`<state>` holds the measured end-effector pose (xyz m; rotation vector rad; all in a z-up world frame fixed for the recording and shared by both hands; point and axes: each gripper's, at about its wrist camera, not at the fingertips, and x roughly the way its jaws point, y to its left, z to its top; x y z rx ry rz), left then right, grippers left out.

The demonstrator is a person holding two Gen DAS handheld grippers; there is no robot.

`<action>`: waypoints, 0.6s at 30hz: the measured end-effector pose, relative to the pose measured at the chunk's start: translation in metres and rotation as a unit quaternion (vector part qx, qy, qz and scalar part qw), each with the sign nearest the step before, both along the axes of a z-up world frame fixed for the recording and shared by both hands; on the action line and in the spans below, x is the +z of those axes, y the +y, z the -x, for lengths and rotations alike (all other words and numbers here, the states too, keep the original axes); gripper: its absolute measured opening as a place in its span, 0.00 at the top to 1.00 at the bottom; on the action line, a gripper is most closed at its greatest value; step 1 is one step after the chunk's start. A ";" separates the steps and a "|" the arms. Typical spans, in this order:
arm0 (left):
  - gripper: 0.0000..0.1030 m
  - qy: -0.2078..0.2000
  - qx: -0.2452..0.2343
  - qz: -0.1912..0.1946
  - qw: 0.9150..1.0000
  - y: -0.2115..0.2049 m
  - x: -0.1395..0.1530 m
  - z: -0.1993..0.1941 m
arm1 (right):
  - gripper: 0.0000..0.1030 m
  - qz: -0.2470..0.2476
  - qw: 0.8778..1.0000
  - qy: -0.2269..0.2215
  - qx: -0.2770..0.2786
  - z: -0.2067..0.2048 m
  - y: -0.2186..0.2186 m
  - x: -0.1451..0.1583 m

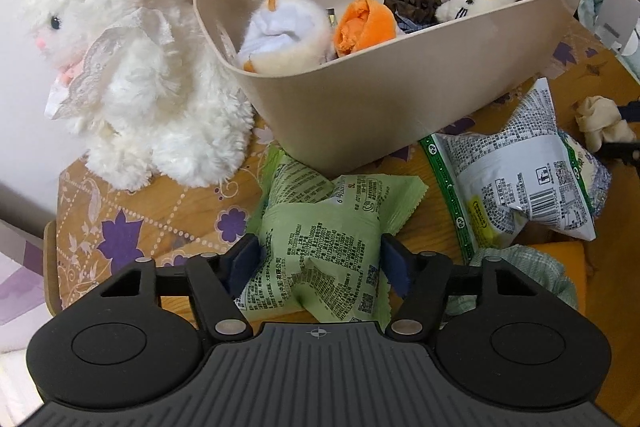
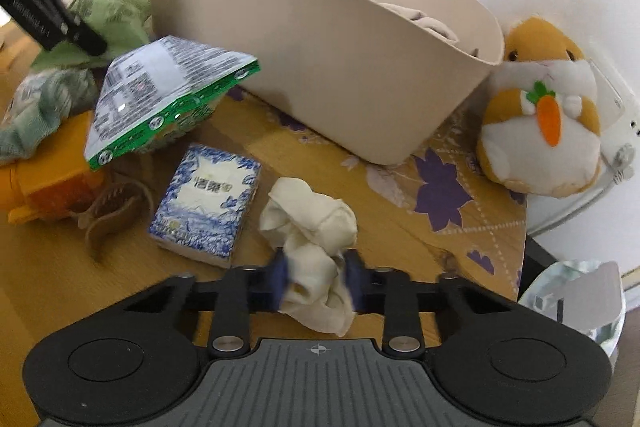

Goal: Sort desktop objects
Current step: 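Grasp the green snack bag with the left tool while the right tool grips the cream scrunchie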

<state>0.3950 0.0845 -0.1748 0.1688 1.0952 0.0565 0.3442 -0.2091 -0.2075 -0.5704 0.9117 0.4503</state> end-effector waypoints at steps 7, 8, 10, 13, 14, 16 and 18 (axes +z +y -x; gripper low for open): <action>0.39 0.001 0.013 -0.004 1.000 0.004 0.006 0.008 | 0.86 -0.009 1.000 -0.005 -0.021 0.004 -0.009 0.007; 0.39 -0.002 0.015 -0.003 1.000 0.005 0.008 0.010 | 0.86 -0.011 1.000 -0.006 -0.021 0.005 -0.011 0.009; 0.39 -0.007 0.015 -0.004 1.000 0.007 0.012 0.014 | 0.86 -0.012 1.000 -0.012 -0.022 0.007 -0.014 0.015; 0.39 -0.019 0.016 -0.003 1.000 0.010 0.021 0.021 | 0.86 -0.016 0.999 -0.018 -0.027 0.009 -0.019 0.023; 0.39 -0.024 0.016 -0.001 1.000 0.010 0.025 0.023 | 0.86 -0.015 0.999 -0.020 -0.030 0.010 -0.020 0.024; 0.39 -0.034 0.018 0.002 0.999 0.011 0.032 0.027 | 0.86 -0.014 0.999 -0.023 -0.033 0.011 -0.022 0.029; 0.39 -0.043 0.017 0.001 0.999 0.010 0.039 0.032 | 0.86 -0.015 0.999 -0.028 -0.037 0.012 -0.023 0.034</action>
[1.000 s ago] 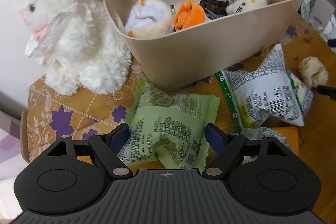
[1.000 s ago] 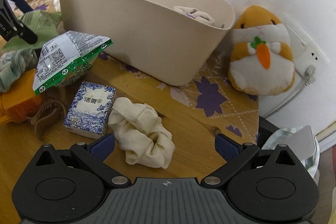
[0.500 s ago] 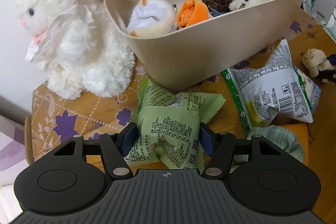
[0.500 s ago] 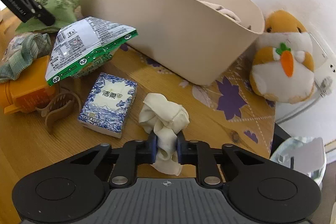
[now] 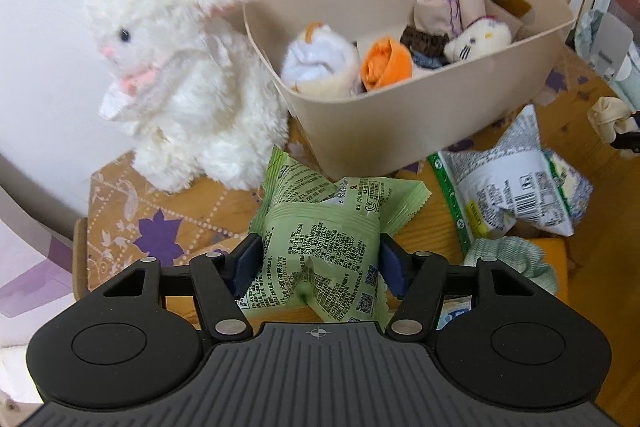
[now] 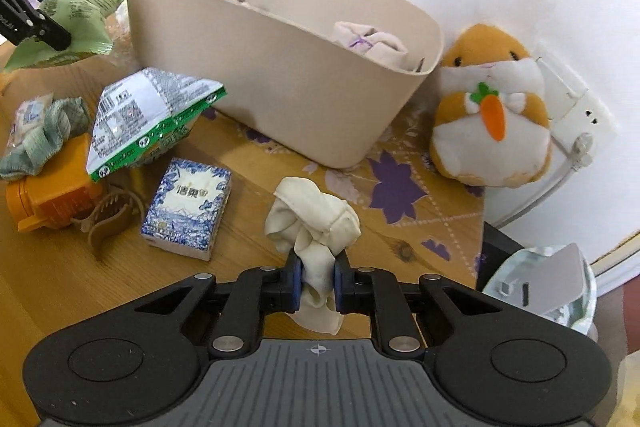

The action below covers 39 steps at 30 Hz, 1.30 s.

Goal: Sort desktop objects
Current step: 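Grasp the green snack bag with the left tool while the right tool grips the cream scrunchie, then carry the green snack bag with the left tool while the right tool carries the scrunchie to the basket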

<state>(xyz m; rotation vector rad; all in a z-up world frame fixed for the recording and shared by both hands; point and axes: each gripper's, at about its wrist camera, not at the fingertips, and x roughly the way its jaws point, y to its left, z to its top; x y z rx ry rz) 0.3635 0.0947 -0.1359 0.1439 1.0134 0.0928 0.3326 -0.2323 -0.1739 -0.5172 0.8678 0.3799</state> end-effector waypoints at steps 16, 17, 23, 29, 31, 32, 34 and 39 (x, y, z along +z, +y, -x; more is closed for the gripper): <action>0.39 -0.072 -0.023 0.011 0.997 -0.014 0.058 0.015 | 0.86 -0.034 0.996 -0.076 -0.018 -0.004 -0.009 0.064; 0.39 -0.077 -0.023 0.011 0.997 -0.015 0.062 0.014 | 0.86 -0.036 0.996 -0.080 -0.020 -0.006 -0.009 0.068; 0.39 -0.105 -0.026 -0.001 0.994 -0.019 0.082 0.003 | 0.86 -0.051 0.992 -0.108 -0.039 -0.013 -0.010 0.087; 0.39 -0.136 -0.030 -0.017 0.990 -0.024 0.103 -0.014 | 0.86 -0.062 0.989 -0.126 -0.049 -0.023 -0.004 0.102; 0.39 -0.141 -0.024 -0.015 0.990 -0.025 0.107 -0.020 | 0.86 -0.065 0.988 -0.130 -0.050 -0.027 -0.001 0.105; 0.39 -0.143 -0.022 -0.012 0.989 -0.026 0.109 -0.022 | 0.86 -0.066 0.988 -0.132 -0.049 -0.029 0.001 0.106; 0.39 -0.146 -0.021 -0.012 0.989 -0.028 0.111 -0.026 | 0.86 -0.067 0.988 -0.135 -0.046 -0.032 0.005 0.109; 0.39 -0.146 -0.022 -0.020 0.989 -0.034 0.109 -0.035 | 0.86 -0.073 0.986 -0.141 -0.039 -0.044 0.015 0.114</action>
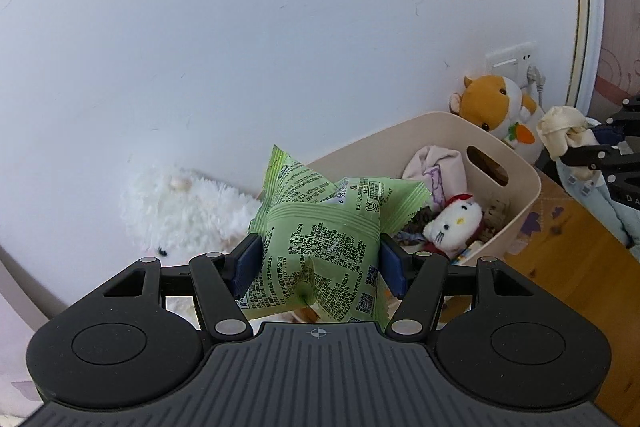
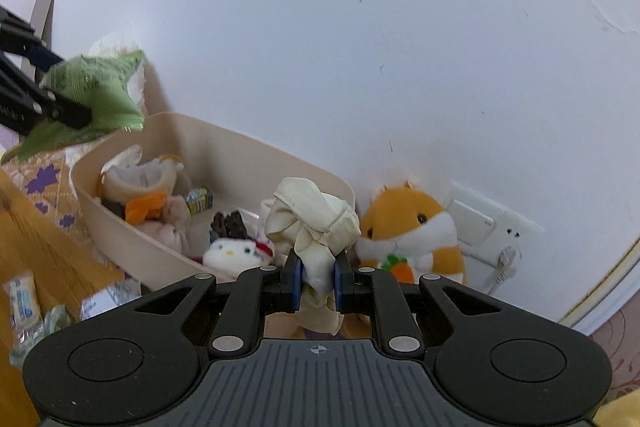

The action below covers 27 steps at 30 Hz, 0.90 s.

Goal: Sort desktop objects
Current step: 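Carry the green snack bag with the left tool while the right tool carries the scrunchie to the basket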

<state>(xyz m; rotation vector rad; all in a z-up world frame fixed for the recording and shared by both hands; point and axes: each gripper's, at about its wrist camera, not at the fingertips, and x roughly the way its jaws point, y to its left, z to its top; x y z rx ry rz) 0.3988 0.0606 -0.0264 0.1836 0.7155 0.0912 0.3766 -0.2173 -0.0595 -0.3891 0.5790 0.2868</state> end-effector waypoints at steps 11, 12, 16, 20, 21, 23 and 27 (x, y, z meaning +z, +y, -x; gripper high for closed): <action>0.39 -0.003 0.027 0.001 1.000 -0.013 -0.015 -0.030 | 0.85 -0.013 1.000 -0.009 -0.003 -0.027 0.014 -0.003; 0.39 -0.003 0.027 0.001 1.000 -0.016 -0.016 -0.033 | 0.85 -0.016 1.000 -0.008 -0.005 -0.030 0.016 -0.005; 0.38 0.009 0.025 0.007 1.000 -0.022 -0.027 -0.046 | 0.84 -0.037 0.999 -0.001 -0.014 -0.043 0.022 -0.013; 0.38 0.025 0.022 0.009 0.999 -0.028 -0.040 -0.058 | 0.82 -0.047 0.999 0.004 -0.016 -0.055 0.030 -0.021; 0.38 0.031 0.022 0.012 0.999 -0.029 -0.043 -0.062 | 0.81 -0.046 0.999 0.005 -0.014 -0.057 0.032 -0.023; 0.37 0.044 0.021 0.021 0.999 -0.030 -0.050 -0.068 | 0.75 -0.039 0.999 0.007 -0.008 -0.062 0.037 -0.027; 0.36 0.052 0.024 0.017 0.998 -0.034 -0.058 -0.075 | 0.68 -0.007 1.000 0.014 0.017 -0.070 0.048 -0.036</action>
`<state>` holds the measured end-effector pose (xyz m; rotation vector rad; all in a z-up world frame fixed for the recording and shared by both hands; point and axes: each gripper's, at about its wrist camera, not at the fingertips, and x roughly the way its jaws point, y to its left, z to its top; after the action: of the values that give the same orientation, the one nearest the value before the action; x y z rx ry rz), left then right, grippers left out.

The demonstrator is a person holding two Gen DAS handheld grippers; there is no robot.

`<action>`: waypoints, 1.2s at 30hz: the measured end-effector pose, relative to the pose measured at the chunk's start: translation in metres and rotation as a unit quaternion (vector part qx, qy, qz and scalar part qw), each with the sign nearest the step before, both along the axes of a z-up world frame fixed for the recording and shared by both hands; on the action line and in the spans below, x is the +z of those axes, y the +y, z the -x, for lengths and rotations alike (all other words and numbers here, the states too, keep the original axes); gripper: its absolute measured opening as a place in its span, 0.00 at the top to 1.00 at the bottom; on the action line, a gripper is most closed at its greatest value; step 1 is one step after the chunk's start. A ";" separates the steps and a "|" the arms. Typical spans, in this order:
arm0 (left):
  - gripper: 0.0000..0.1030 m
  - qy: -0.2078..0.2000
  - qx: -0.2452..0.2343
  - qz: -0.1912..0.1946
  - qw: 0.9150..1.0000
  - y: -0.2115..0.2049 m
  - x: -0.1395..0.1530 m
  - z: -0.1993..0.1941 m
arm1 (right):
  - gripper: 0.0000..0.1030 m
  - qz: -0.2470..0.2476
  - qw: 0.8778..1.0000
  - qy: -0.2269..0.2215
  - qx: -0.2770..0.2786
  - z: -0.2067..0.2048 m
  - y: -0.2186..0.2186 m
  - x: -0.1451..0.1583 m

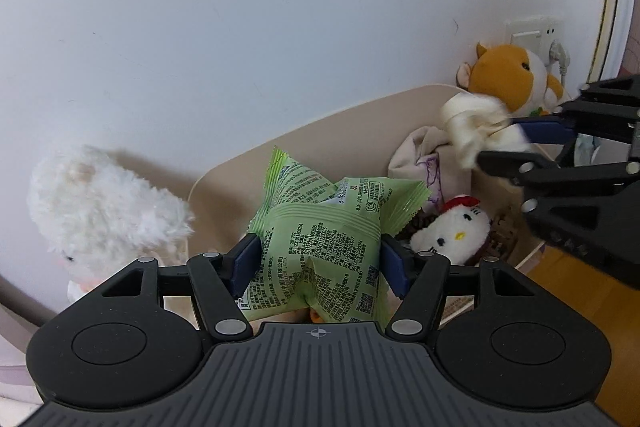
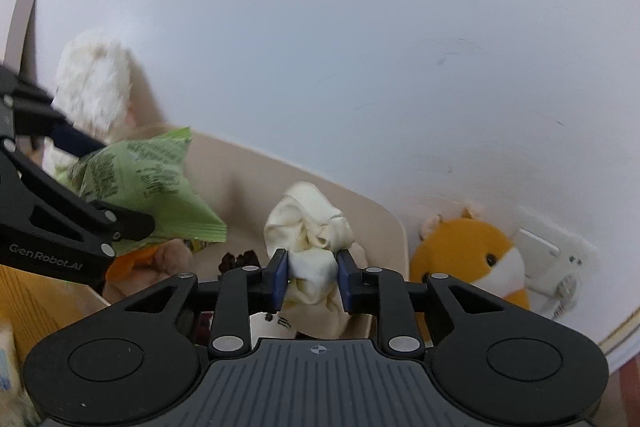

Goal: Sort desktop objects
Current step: 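Carry the green snack bag with the left tool while the right tool carries the scrunchie to the basket, then open the left tool over the basket while the right tool releases the scrunchie inside, then withdraw both tools from the basket back toward the table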

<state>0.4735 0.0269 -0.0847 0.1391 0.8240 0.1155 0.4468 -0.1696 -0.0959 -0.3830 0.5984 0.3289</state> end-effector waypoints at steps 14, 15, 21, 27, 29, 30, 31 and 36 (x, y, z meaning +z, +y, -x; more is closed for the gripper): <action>0.20 0.004 -0.001 -0.028 1.000 0.003 -0.001 0.007 | 0.28 0.031 0.999 -0.019 0.026 0.020 0.008 -0.001; 0.20 0.003 -0.002 -0.030 1.000 0.003 0.000 0.009 | 0.26 0.026 0.999 -0.022 0.024 0.023 0.004 0.001; 0.19 -0.010 -0.005 -0.042 0.999 0.006 0.008 0.029 | 0.02 0.002 0.999 -0.036 0.012 0.043 -0.010 0.009; 0.19 -0.007 -0.007 -0.025 1.000 0.010 0.012 0.054 | 0.00 -0.007 0.999 -0.033 0.011 0.069 -0.020 0.009; 0.19 -0.003 -0.012 -0.019 1.000 0.011 0.012 0.064 | 0.00 -0.007 1.000 -0.028 0.011 0.074 -0.021 0.006; 0.19 0.000 -0.016 -0.018 1.000 0.011 0.012 0.070 | 0.00 -0.006 1.000 -0.025 0.011 0.079 -0.023 0.005; 0.19 0.003 -0.022 -0.018 1.000 0.011 0.011 0.076 | 0.00 -0.006 1.000 -0.022 0.012 0.083 -0.024 0.004; 0.19 0.036 -0.060 -0.037 0.997 0.012 0.000 0.102 | 0.00 0.008 1.000 -0.005 0.023 0.104 -0.031 -0.007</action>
<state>0.3716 0.0388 -0.0844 0.2637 0.8809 0.0283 0.3426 -0.2001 -0.1030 -0.4139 0.5839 0.3658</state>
